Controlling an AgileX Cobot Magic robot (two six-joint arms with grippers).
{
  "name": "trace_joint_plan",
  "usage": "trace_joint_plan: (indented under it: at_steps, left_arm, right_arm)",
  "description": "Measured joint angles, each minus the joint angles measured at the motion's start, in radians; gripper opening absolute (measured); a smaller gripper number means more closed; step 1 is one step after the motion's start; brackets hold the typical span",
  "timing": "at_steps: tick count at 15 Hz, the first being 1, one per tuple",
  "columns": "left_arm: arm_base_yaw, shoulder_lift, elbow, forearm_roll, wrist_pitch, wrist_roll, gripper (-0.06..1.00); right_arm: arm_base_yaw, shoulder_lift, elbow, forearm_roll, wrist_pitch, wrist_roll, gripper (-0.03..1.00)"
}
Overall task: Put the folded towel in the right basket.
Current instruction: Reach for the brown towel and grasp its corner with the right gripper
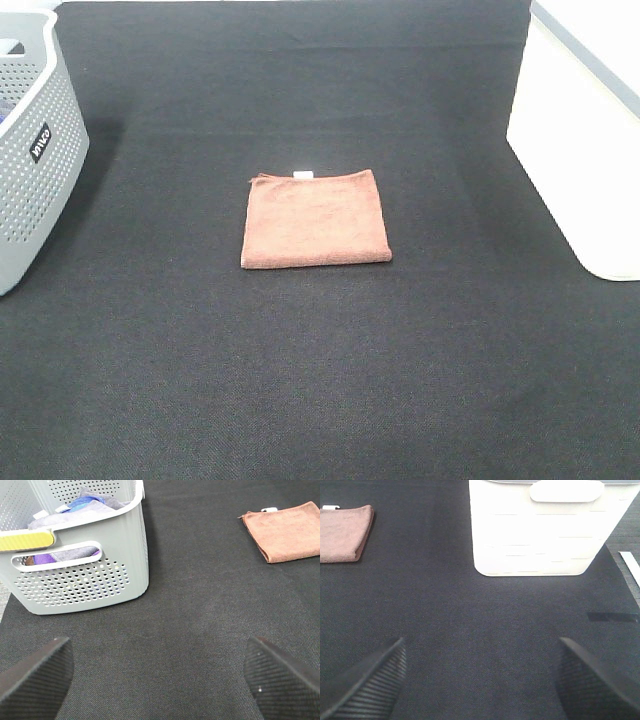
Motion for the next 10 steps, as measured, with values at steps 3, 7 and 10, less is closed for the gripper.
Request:
trace_joint_plan:
  at_steps: [3, 7, 10]
  left_arm:
    - [0.0, 0.0, 0.0, 0.0, 0.0, 0.0, 0.87]
    - [0.0, 0.0, 0.0, 0.0, 0.0, 0.0, 0.87]
    - [0.0, 0.0, 0.0, 0.0, 0.0, 0.0, 0.87]
  right_arm:
    - [0.0, 0.0, 0.0, 0.0, 0.0, 0.0, 0.76]
    - [0.0, 0.0, 0.0, 0.0, 0.0, 0.0, 0.76]
    - [0.0, 0.0, 0.0, 0.0, 0.0, 0.0, 0.76]
